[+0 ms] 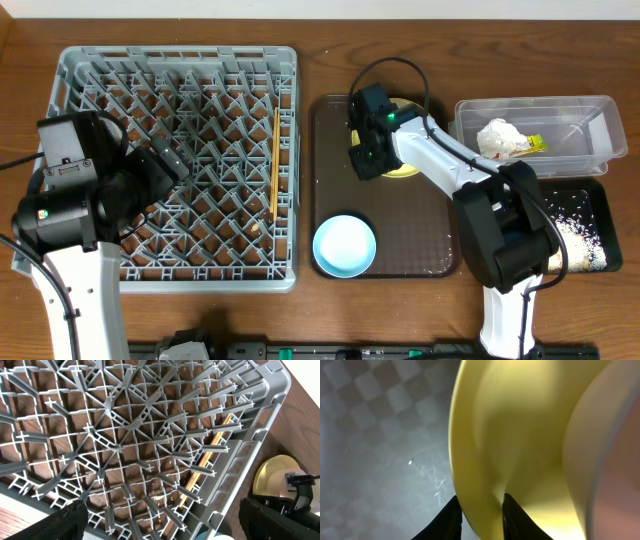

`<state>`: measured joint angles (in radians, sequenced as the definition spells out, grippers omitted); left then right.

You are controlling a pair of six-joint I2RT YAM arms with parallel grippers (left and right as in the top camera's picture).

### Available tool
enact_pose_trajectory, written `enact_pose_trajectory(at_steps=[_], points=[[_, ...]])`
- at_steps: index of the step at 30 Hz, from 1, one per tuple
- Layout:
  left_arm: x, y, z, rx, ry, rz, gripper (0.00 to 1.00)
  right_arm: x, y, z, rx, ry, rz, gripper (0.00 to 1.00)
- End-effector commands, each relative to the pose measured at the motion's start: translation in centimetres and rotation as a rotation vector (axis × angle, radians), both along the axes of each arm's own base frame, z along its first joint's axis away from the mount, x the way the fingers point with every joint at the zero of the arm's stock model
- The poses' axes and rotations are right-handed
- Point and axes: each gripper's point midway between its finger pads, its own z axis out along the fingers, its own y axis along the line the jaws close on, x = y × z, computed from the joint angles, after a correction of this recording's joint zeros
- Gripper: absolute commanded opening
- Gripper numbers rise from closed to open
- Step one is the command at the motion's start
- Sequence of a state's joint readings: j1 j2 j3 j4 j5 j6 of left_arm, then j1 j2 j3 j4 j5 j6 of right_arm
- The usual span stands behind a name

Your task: Sort waste into correct bins and load items into the dishwasher rack

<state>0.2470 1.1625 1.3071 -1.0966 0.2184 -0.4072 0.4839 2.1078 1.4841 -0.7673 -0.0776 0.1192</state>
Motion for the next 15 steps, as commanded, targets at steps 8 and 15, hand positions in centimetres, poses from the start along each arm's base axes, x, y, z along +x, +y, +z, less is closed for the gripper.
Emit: enact_pose_trajectory(at_steps=[8, 15], points=[[0.1, 0.3, 0.4, 0.010, -0.008, 0.003, 0.97, -7.5, 3.1, -0.9, 0.059, 0.272, 0.079, 0.34], [0.1, 0.3, 0.4, 0.010, -0.008, 0.003, 0.97, -9.4, 3.7, -0.8, 0.030, 0.311, 0.116, 0.41]])
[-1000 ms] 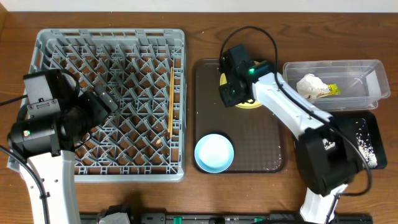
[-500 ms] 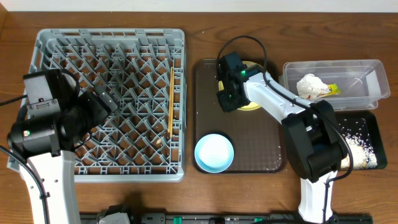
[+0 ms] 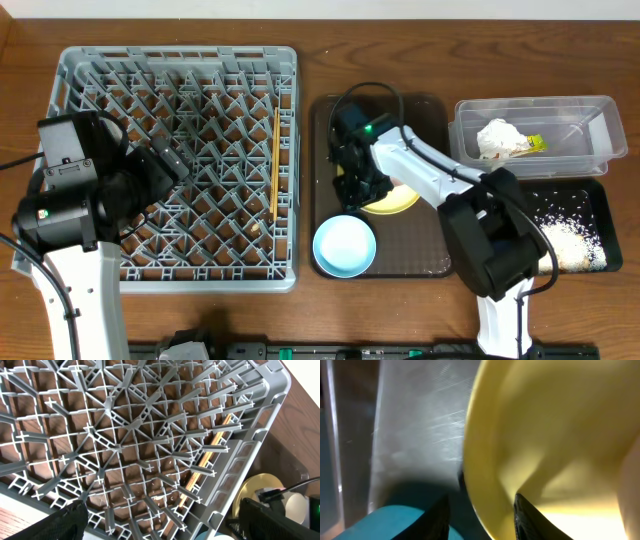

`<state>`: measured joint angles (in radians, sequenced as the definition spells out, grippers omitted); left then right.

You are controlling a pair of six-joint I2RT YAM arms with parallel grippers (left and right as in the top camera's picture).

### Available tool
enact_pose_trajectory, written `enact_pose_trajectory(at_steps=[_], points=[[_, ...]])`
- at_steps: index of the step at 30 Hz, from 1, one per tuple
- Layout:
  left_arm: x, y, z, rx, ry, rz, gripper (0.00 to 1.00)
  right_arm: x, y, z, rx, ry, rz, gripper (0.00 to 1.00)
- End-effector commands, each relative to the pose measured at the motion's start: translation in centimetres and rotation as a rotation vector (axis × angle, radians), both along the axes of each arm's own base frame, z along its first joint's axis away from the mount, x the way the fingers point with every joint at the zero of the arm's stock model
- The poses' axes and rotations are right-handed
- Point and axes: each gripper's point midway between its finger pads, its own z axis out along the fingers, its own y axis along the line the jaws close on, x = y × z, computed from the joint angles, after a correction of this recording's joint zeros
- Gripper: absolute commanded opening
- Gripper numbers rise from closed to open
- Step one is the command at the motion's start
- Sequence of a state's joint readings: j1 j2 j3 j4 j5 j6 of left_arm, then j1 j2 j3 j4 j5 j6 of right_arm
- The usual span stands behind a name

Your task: Sort waste into correct bins and load items into the dishwasher rack

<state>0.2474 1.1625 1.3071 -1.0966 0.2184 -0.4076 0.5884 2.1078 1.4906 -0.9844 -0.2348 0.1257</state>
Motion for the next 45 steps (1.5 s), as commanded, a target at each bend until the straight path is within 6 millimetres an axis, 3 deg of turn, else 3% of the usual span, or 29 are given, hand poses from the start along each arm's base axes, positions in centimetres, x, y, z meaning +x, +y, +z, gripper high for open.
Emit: enact_pose_trajectory(at_steps=[1, 5, 10, 13, 17, 22, 26, 28, 30, 31, 32, 37, 41, 45], points=[[0.1, 0.3, 0.4, 0.010, -0.008, 0.002, 0.97, -1.1, 0.6, -0.8, 0.004, 0.044, 0.007, 0.41], [0.1, 0.3, 0.4, 0.010, -0.008, 0.002, 0.97, 0.4, 1.1, 1.6, 0.046, -0.019, -0.005, 0.43], [0.1, 0.3, 0.4, 0.010, -0.008, 0.002, 0.97, 3.1, 1.8, 7.6, 0.136, -0.162, -0.022, 0.43], [0.1, 0.2, 0.4, 0.010, -0.008, 0.002, 0.97, 5.0, 0.5, 11.1, 0.122, -0.292, -0.047, 0.43], [0.1, 0.3, 0.4, 0.010, -0.008, 0.002, 0.97, 8.2, -5.8, 14.7, -0.093, -0.511, -0.192, 0.46], [0.1, 0.3, 0.4, 0.010, -0.008, 0.002, 0.97, 9.9, -15.8, 18.4, -0.359, -0.652, -0.396, 0.65], [0.1, 0.3, 0.4, 0.010, -0.008, 0.002, 0.97, 8.7, -23.9, 19.6, -0.432, -0.597, -0.626, 0.69], [0.1, 0.3, 0.4, 0.010, -0.008, 0.002, 0.97, 7.3, -28.3, 20.0, -0.463, -0.550, -0.777, 0.78], [0.1, 0.3, 0.4, 0.010, -0.008, 0.002, 0.97, 6.1, -31.4, 20.0, -0.462, -0.506, -0.901, 0.86], [0.1, 0.3, 0.4, 0.010, -0.008, 0.002, 0.97, 5.6, -32.5, 19.9, -0.455, -0.488, -0.948, 0.96], [0.1, 0.3, 0.4, 0.010, -0.008, 0.002, 0.97, 5.2, -33.7, 19.8, -0.449, -0.470, -0.989, 0.99], [0.1, 0.3, 0.4, 0.010, -0.008, 0.002, 0.97, 3.1, -38.5, 19.6, -0.487, -0.420, -1.127, 0.99], [0.1, 0.3, 0.4, 0.010, -0.008, 0.002, 0.97, 2.1, -40.7, 19.6, -0.504, -0.406, -1.193, 0.99], [0.1, 0.2, 0.4, 0.010, -0.008, 0.002, 0.97, 1.6, -41.7, 19.6, -0.512, -0.400, -1.221, 0.99]])
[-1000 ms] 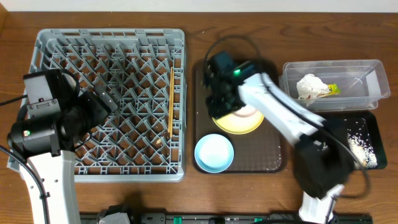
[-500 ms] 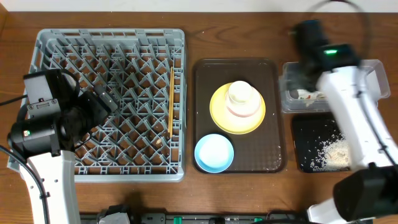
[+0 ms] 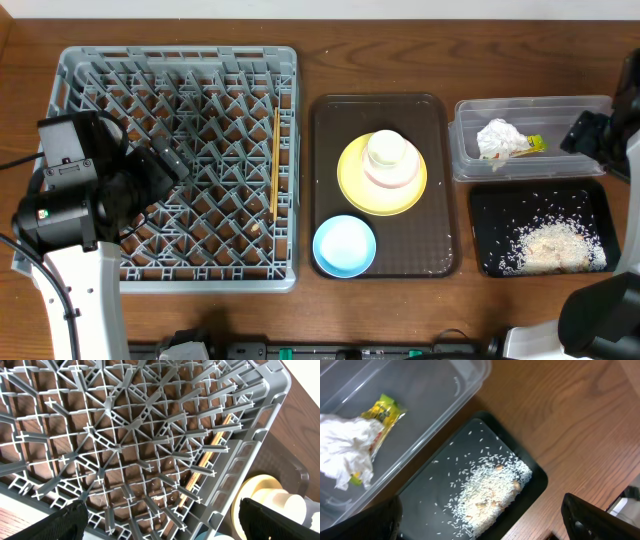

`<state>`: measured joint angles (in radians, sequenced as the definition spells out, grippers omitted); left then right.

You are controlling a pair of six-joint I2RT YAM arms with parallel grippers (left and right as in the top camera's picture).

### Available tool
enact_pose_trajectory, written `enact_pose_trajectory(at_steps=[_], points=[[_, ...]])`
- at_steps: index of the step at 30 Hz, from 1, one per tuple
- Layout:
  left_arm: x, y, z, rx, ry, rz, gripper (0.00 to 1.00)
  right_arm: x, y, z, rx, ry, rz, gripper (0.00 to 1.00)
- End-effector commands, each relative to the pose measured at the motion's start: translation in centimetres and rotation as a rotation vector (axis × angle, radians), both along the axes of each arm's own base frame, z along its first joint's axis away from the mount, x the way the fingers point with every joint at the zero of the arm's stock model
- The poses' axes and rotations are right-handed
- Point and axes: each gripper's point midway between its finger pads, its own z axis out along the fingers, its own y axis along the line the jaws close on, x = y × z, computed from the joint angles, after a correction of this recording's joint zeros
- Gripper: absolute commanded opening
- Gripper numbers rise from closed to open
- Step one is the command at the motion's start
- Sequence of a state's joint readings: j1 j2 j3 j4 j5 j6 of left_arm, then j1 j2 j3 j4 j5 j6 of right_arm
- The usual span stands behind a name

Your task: Sort waste into correct bins and load items into the dishwasher rack

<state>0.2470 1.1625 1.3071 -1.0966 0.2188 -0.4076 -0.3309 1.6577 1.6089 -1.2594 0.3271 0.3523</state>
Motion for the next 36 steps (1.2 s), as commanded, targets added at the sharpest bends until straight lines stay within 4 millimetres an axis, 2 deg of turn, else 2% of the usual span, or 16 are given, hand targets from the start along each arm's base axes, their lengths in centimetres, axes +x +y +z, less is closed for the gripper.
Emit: enact_pose_trajectory(at_steps=[1, 20, 23, 25, 27, 29, 32, 33, 34, 35, 36], points=[[0.1, 0.3, 0.4, 0.011, -0.008, 0.003, 0.97, -0.4, -0.5, 0.7, -0.002, -0.027, -0.034, 0.99], [0.1, 0.3, 0.4, 0.010, -0.008, 0.003, 0.97, -0.4, -0.5, 0.7, -0.002, -0.027, -0.034, 0.99], [2.1, 0.8, 1.8, -0.001, -0.110, 0.053, 0.97, -0.4, -0.5, 0.7, -0.002, -0.027, -0.034, 0.99], [2.8, -0.4, 2.5, -0.109, -0.148, 0.079, 0.97, -0.4, -0.5, 0.7, -0.002, -0.027, -0.034, 0.99], [2.6, -2.5, 2.7, -0.236, -0.139, 0.048, 0.97, -0.4, -0.5, 0.7, -0.002, -0.027, -0.034, 0.99], [1.8, -4.2, 2.6, -0.321, -0.105, 0.002, 0.97, -0.4, -0.5, 0.7, -0.002, -0.027, -0.034, 0.99], [-0.1, -4.9, 1.3, -0.353, -0.008, 0.012, 0.96, -0.4, -0.5, 0.7, -0.002, -0.027, -0.034, 0.99], [-0.7, -5.0, 1.0, -0.361, 0.023, 0.018, 0.94, -0.4, -0.5, 0.7, -0.002, -0.027, -0.034, 0.99], [-1.2, -5.2, 0.6, -0.368, 0.050, 0.023, 0.84, -0.4, -0.5, 0.7, -0.002, -0.027, -0.034, 0.99], [-1.7, -5.3, 0.3, -0.374, 0.074, 0.027, 0.68, -0.4, -0.5, 0.7, -0.002, -0.027, -0.034, 0.99], [-2.2, -5.5, 0.0, -0.380, 0.098, 0.030, 0.44, -0.4, -0.5, 0.7, -0.002, -0.027, -0.034, 0.99]])
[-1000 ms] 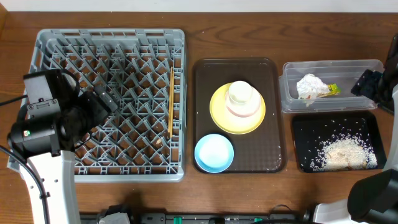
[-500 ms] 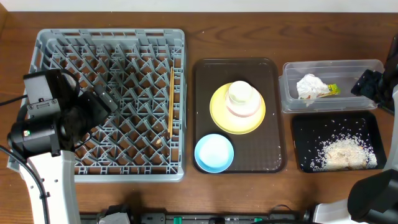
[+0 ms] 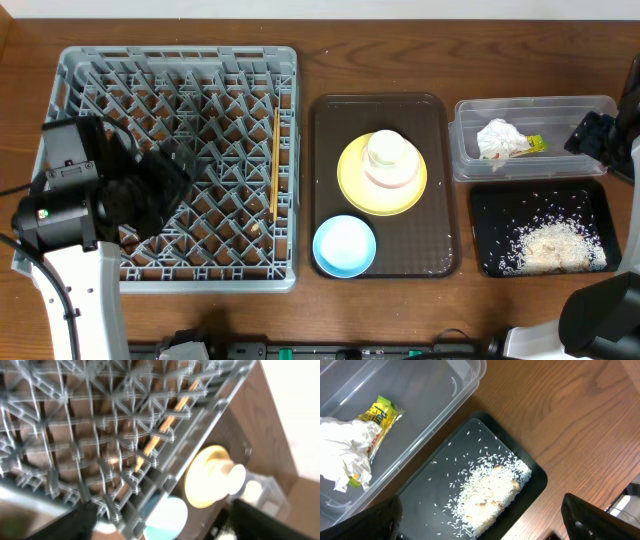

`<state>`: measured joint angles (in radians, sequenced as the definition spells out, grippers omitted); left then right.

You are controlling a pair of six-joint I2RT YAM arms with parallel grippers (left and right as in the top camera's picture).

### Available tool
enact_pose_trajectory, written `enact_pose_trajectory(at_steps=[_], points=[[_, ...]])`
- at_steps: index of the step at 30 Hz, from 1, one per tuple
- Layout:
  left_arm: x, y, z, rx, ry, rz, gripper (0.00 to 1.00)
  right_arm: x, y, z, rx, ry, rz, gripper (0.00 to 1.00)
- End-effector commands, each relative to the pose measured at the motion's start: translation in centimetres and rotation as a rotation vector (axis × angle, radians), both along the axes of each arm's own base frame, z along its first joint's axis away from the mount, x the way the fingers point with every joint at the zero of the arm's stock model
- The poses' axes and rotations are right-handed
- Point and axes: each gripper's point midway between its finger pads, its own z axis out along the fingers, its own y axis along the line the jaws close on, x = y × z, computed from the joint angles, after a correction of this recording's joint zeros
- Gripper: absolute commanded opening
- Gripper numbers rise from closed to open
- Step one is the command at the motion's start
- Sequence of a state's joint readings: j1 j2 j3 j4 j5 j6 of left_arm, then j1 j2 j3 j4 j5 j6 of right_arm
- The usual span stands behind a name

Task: Sort waste into correct bins and load items into the dishwasher rack
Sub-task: 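Swing the left gripper over the plate stack on the brown tray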

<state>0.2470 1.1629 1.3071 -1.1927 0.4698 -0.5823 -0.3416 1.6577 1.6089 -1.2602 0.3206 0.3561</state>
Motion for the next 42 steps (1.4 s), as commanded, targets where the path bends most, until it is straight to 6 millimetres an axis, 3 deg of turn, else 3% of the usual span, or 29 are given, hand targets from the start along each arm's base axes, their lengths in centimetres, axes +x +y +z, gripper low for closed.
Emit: enact_pose_trajectory(at_steps=[1, 2, 3, 8, 15, 21, 27, 31, 34, 37, 42], points=[[-1.2, -1.1, -0.2, -0.060, 0.055, -0.009, 0.27, -0.2, -0.3, 0.7, -0.009, -0.024, -0.022, 0.99], [-1.6, -1.4, -0.4, -0.064, 0.073, -0.017, 0.13, -0.2, -0.3, 0.7, -0.009, -0.024, -0.022, 0.99], [-2.0, -1.7, -0.5, -0.068, 0.090, -0.027, 0.06, -0.2, -0.3, 0.7, -0.009, -0.024, -0.022, 0.99], [-3.3, -4.5, -0.9, -0.054, 0.126, -0.160, 0.06, -0.2, -0.3, 0.7, -0.009, -0.024, -0.022, 0.99], [-3.9, -10.0, -0.8, -0.008, 0.084, -0.384, 0.06, -0.2, -0.3, 0.7, -0.009, -0.024, -0.022, 0.99], [-3.1, -13.8, -0.9, 0.103, 0.004, -0.488, 0.06, -0.2, -0.3, 0.7, -0.009, -0.024, -0.022, 0.99], [-2.5, -18.2, -3.3, 0.136, 0.042, -0.573, 0.06, -0.2, -0.3, 0.7, -0.009, -0.024, -0.022, 0.99], [-1.3, -20.8, -5.1, 0.154, 0.084, -0.624, 0.06, -0.2, -0.3, 0.7, -0.009, -0.024, -0.022, 0.99], [0.1, -22.7, -5.4, 0.171, 0.089, -0.669, 0.06, -0.2, -0.3, 0.7, -0.009, -0.025, -0.022, 0.99], [1.8, -24.9, -4.4, 0.187, 0.057, -0.712, 0.06, -0.2, -0.3, 0.7, -0.009, -0.024, -0.022, 0.99], [4.6, -26.8, -2.3, 0.280, 0.025, -0.702, 0.06, -0.2, -0.3, 0.7, -0.009, -0.024, -0.022, 0.99]])
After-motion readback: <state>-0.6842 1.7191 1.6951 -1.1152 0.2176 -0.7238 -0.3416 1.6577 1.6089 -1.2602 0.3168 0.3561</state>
